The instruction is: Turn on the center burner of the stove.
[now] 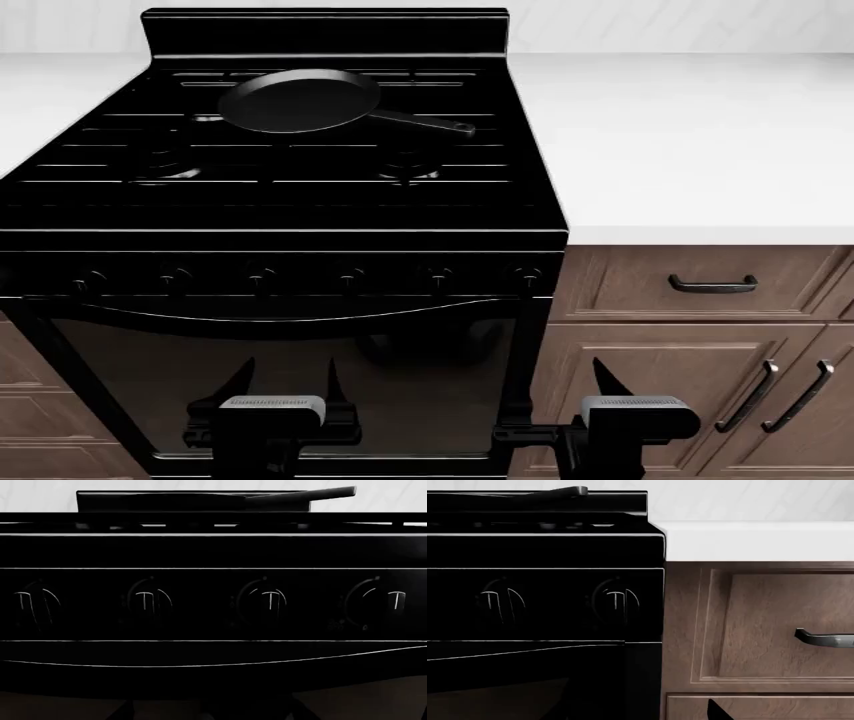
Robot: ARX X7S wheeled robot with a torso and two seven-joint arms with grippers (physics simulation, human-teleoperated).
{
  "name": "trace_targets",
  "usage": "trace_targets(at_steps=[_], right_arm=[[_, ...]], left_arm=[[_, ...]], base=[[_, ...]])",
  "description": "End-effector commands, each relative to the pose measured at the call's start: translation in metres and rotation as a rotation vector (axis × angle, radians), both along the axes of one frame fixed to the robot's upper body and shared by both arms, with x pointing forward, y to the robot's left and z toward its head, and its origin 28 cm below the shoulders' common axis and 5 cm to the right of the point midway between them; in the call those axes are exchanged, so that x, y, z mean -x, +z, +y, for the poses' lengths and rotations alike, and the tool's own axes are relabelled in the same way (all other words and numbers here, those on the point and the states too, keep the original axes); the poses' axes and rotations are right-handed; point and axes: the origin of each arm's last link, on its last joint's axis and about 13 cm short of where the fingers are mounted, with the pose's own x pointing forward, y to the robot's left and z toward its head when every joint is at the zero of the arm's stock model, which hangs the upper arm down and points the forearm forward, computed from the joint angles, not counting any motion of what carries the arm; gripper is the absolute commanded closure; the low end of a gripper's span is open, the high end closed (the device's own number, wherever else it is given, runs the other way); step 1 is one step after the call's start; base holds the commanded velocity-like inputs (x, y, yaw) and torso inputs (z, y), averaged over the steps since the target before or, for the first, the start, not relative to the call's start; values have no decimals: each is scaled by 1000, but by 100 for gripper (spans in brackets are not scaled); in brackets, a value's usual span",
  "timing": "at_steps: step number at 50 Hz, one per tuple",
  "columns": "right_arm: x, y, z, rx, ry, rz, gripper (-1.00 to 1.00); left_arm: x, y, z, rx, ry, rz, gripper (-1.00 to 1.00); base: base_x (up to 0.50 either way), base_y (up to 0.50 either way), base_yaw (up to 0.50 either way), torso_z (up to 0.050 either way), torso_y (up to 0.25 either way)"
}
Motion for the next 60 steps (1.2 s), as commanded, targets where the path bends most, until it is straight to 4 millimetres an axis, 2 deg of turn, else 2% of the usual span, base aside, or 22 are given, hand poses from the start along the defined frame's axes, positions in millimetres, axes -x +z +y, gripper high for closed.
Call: trace_targets(at_steps=[1,21,60], right_arm=[[0,0,0,-2,-3,1,-100],[-2,0,0,11,-19,-1,-100],[-3,0,1,11,-16,-2,-100]], left_arm=[[0,0,0,1,-1,0,-100],[0,-1,-1,-1,-11,9,-100],[-1,-1,-1,-1,-18,15,-100]], base=[[0,0,0,0,0],[0,10,0,0,0],[0,284,0,0,0]])
